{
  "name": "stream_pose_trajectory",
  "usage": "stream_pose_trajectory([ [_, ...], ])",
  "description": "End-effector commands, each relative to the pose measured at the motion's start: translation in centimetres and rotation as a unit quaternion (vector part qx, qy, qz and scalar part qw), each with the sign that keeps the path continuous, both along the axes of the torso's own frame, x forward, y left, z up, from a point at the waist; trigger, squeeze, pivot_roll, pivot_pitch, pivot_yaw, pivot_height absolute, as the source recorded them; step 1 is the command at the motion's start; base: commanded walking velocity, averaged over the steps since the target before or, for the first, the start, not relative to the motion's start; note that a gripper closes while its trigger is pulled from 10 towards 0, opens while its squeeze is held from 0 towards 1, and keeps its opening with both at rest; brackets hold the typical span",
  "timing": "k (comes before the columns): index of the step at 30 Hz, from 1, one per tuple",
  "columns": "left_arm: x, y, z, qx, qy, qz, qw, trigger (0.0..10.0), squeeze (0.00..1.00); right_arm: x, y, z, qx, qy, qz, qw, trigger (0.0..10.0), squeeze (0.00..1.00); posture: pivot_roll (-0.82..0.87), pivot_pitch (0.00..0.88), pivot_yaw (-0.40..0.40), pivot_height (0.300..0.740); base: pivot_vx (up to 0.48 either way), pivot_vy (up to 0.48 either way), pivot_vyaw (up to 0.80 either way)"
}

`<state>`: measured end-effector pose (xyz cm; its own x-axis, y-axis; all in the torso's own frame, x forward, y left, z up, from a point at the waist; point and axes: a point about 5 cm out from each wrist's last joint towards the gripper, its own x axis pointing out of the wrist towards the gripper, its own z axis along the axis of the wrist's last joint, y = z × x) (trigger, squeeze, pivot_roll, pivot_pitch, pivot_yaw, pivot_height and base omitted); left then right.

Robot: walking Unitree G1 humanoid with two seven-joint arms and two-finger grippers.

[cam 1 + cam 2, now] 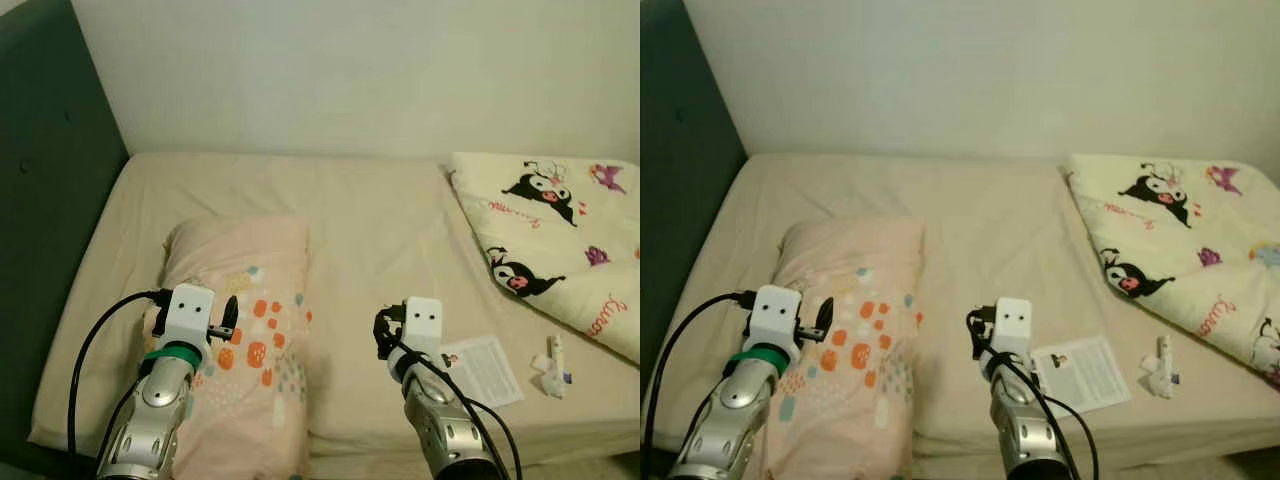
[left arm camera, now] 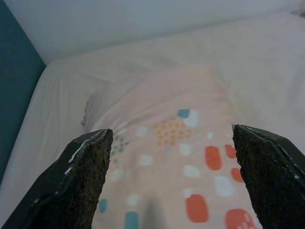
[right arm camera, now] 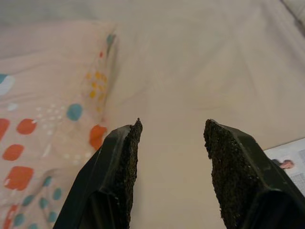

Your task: Clean up the room

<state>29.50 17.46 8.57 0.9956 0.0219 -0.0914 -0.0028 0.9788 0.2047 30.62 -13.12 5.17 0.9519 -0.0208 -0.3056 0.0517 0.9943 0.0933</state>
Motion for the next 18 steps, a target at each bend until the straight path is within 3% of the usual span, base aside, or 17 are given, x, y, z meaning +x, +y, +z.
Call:
stream_pose_trajectory([
  [1,-0.11,-0.05,-0.31,0.000,0.009,0.002,1.000,10.0,0.00,-0.12,-0.21,-0.43,0.002,0.014,-0.003,1.000,10.0,0.00,0.12,0.000,-0.018,0.740,0.000,-0.465,0.00],
  [18,-0.13,0.11,-0.27,0.000,0.009,0.006,1.000,10.0,0.00,-0.03,-0.12,-0.37,0.001,0.015,-0.001,1.000,10.0,0.00,0.12,0.000,-0.019,0.740,0.000,-0.465,0.00],
])
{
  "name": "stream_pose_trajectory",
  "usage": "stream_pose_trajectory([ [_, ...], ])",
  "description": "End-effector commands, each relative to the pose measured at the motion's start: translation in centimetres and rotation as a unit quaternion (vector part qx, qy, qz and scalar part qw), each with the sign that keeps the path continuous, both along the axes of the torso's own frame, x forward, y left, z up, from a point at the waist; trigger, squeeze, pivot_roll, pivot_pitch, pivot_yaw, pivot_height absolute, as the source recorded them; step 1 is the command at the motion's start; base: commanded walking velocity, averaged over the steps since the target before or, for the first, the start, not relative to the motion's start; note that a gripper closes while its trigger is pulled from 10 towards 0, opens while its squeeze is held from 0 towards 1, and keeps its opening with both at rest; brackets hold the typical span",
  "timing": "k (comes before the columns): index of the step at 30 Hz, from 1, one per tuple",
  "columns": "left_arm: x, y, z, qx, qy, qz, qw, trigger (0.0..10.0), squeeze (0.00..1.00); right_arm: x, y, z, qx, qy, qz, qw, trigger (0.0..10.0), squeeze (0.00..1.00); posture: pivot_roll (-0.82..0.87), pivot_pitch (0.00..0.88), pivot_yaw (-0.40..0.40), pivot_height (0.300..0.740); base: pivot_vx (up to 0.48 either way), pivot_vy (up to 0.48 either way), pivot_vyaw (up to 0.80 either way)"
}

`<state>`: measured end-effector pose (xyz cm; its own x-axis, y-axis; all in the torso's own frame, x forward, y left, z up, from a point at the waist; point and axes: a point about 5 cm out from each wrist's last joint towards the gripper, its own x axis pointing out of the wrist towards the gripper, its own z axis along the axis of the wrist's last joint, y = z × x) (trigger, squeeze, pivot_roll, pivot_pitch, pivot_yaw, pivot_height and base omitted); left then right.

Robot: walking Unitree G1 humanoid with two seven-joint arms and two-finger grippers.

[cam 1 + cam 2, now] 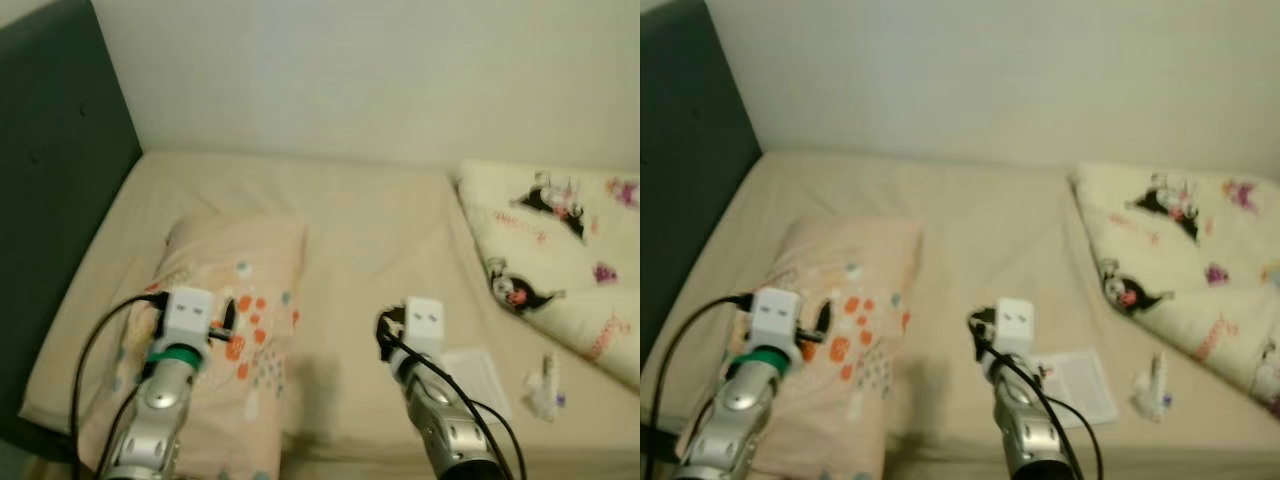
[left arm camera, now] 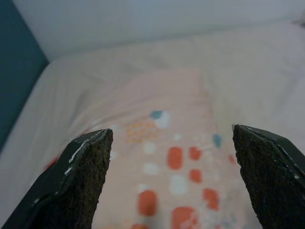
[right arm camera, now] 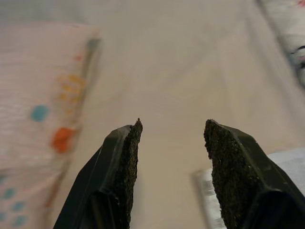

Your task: Clean up the room

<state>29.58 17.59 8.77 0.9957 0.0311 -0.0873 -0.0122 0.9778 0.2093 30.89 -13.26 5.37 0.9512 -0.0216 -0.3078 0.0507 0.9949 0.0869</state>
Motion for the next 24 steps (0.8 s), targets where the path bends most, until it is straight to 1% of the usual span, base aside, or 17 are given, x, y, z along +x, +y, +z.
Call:
stream_pose_trajectory([
  [1,-0.23,-0.06,-0.49,-0.003,0.012,0.002,1.000,10.0,0.00,-0.33,0.02,-0.58,0.004,0.014,-0.002,1.000,10.0,0.00,0.12,0.000,-0.019,0.740,0.000,-0.465,0.00],
  [14,-0.41,-0.18,-0.70,-0.006,0.015,0.003,1.000,10.0,0.00,-0.36,0.10,-0.69,-0.010,0.018,0.008,1.000,10.0,0.00,0.12,0.000,-0.022,0.740,0.000,-0.465,0.00],
  [24,-0.37,-0.28,-0.65,-0.007,0.012,0.006,1.000,10.0,0.00,-0.31,-0.29,-0.52,-0.012,0.013,-0.003,1.000,10.0,0.00,0.11,0.000,-0.027,0.740,0.000,-0.465,0.00],
])
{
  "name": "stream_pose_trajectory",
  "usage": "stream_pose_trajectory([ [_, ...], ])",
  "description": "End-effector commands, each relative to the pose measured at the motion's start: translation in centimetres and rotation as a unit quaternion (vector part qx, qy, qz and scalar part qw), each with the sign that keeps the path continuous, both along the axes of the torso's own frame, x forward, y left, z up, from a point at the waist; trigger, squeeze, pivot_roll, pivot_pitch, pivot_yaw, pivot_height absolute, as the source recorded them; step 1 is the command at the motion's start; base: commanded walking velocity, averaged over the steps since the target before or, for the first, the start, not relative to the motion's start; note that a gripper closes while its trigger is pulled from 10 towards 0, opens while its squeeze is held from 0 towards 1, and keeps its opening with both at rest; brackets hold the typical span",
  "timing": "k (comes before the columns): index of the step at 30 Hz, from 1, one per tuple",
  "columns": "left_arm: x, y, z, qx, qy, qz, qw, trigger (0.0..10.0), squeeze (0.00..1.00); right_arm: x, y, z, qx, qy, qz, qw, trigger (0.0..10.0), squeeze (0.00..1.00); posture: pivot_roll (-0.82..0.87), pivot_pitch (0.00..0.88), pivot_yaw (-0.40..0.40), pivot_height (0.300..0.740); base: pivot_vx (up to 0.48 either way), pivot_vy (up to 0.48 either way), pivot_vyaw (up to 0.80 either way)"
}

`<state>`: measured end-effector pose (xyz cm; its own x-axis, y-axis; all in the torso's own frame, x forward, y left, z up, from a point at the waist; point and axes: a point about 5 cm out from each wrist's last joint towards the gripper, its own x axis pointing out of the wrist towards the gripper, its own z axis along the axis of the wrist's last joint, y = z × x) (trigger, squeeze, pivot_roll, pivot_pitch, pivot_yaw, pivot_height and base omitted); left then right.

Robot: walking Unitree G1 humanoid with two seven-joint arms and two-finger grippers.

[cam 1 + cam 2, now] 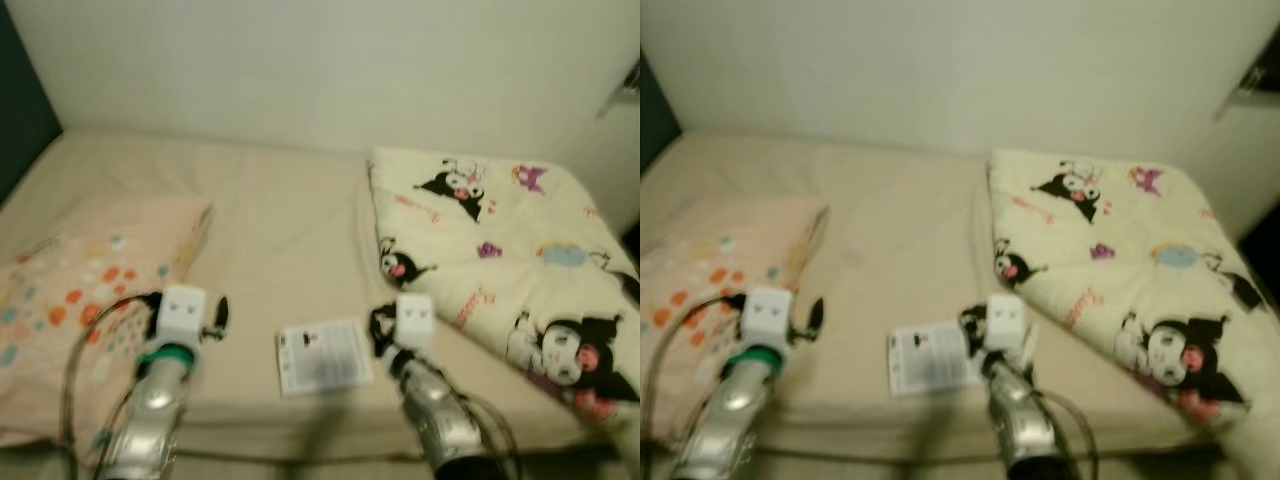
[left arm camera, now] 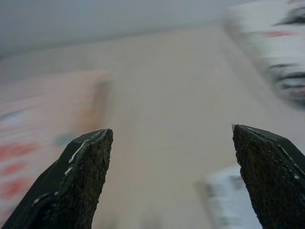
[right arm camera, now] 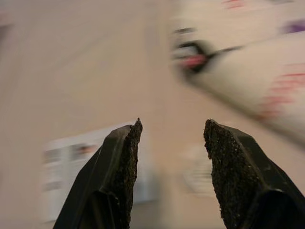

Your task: Clean up the room

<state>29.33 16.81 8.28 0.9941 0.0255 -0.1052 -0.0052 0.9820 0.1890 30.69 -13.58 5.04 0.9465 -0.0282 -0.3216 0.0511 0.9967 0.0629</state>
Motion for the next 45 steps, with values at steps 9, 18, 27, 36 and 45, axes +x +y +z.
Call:
stream_pose_trajectory([
  [9,-0.15,0.57,-0.12,0.003,0.002,0.012,1.000,10.0,0.00,-0.06,-0.05,-0.15,-0.002,0.007,-0.005,1.000,10.0,0.00,0.11,0.000,-0.029,0.740,0.000,-0.463,0.00],
  [18,-0.12,0.55,-0.03,0.001,0.001,0.014,1.000,10.0,0.00,-0.04,-0.09,-0.10,-0.003,0.007,-0.006,1.000,10.0,0.00,0.11,0.000,-0.031,0.740,0.000,-0.464,0.00],
  [27,-0.12,0.74,-0.14,-0.054,0.013,0.030,0.998,10.0,0.00,-0.04,-0.19,-0.10,-0.002,0.007,-0.006,1.000,10.0,0.00,0.11,0.000,-0.033,0.740,0.000,0.110,0.00],
  [36,-0.23,1.02,-0.27,-0.050,0.012,0.038,0.998,10.0,0.00,-0.09,-0.17,-0.15,-0.002,0.008,-0.006,1.000,10.0,0.00,0.11,0.000,-0.033,0.740,0.000,0.480,0.00],
  [45,0.02,1.14,0.46,-0.029,-0.009,0.026,0.999,10.0,0.00,-0.09,-0.45,-0.31,0.044,0.010,-0.020,0.999,10.0,0.00,0.11,0.000,-0.033,0.740,0.000,0.000,0.00],
])
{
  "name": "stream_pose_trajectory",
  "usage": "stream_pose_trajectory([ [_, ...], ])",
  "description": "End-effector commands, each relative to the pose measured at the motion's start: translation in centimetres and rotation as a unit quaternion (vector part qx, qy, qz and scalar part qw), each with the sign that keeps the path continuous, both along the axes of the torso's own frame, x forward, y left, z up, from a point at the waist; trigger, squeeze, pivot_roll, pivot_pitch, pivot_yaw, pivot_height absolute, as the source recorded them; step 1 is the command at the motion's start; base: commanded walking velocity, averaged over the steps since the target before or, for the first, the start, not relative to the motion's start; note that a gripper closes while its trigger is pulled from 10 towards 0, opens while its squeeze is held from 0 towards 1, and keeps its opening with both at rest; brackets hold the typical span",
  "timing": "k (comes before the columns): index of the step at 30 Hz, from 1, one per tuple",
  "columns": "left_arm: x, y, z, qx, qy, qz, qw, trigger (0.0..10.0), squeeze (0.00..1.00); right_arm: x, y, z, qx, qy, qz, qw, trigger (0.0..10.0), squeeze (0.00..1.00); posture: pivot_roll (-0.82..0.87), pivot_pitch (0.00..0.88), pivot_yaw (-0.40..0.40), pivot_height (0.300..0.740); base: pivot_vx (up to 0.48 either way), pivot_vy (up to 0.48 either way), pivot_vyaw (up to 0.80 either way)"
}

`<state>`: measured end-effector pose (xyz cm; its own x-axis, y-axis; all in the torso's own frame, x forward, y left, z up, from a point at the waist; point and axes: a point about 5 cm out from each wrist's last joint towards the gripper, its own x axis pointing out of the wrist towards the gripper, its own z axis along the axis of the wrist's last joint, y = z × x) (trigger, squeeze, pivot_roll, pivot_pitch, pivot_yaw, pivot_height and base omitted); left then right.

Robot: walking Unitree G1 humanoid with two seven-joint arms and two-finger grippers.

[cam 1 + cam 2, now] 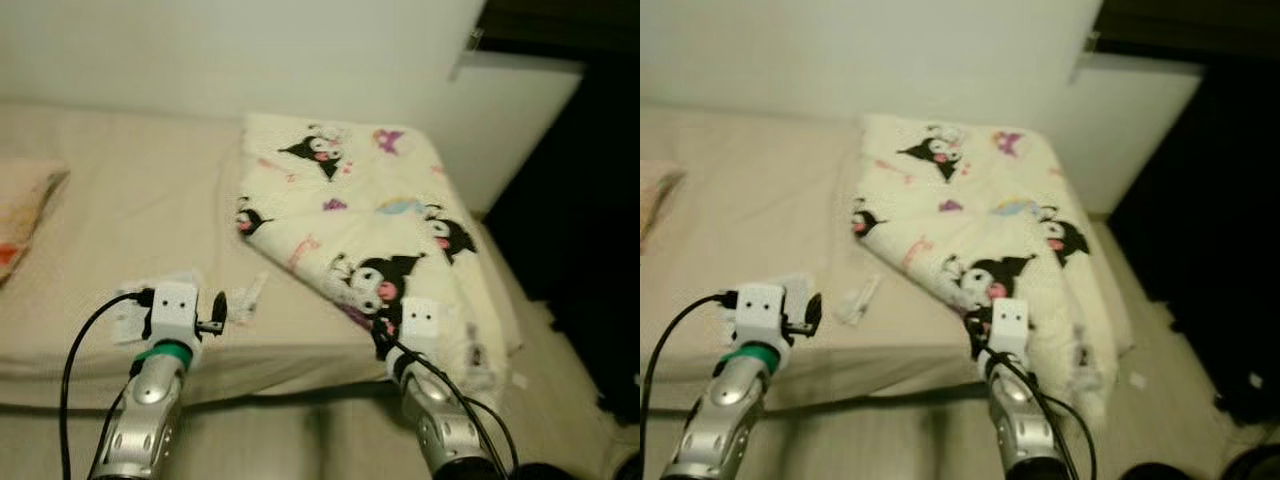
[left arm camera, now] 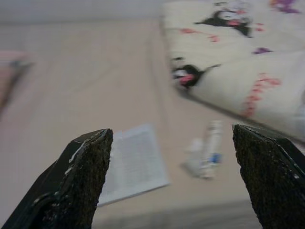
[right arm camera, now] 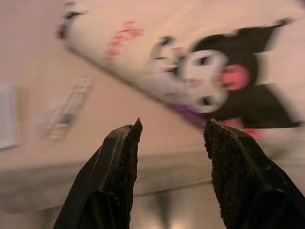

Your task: Clean up the room

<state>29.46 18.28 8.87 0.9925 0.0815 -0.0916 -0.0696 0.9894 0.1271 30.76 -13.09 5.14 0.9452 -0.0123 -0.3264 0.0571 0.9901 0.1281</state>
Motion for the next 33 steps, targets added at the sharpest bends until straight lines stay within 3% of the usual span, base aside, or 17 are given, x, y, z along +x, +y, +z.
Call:
stream_pose_trajectory([
  [1,-0.1,-0.3,-0.1,0.002,-0.002,-0.006,1.000,10.0,0.00,-0.1,-1.1,-0.4,0.023,0.007,-0.022,0.999,10.0,0.00,0.11,0.000,-0.033,0.740,0.000,0.000,0.00],
  [5,0.1,-0.3,0.1,0.000,-0.003,-0.008,1.000,10.0,0.00,0.1,-2.1,-0.2,0.025,0.001,-0.046,0.999,10.0,0.00,0.12,0.000,-0.037,0.740,0.000,0.000,0.00],
  [12,0.0,-0.4,0.3,-0.003,-0.005,-0.020,1.000,10.0,0.00,0.1,-1.9,-0.2,0.014,0.001,-0.037,0.999,10.0,0.00,0.12,0.000,-0.036,0.740,0.000,0.000,0.00],
  [21,0.1,-0.2,0.3,0.005,-0.003,-0.019,1.000,10.0,0.00,0.2,-1.6,0.1,-0.016,-0.012,-0.024,1.000,10.0,0.00,0.12,0.000,-0.038,0.740,0.317,0.000,0.58],
  [33,0.2,-0.3,0.2,0.007,0.002,-0.025,1.000,10.0,0.00,0.3,-1.7,0.2,-0.001,-0.015,-0.035,0.999,10.0,0.00,0.12,0.000,-0.035,0.740,0.338,0.000,0.00],
])
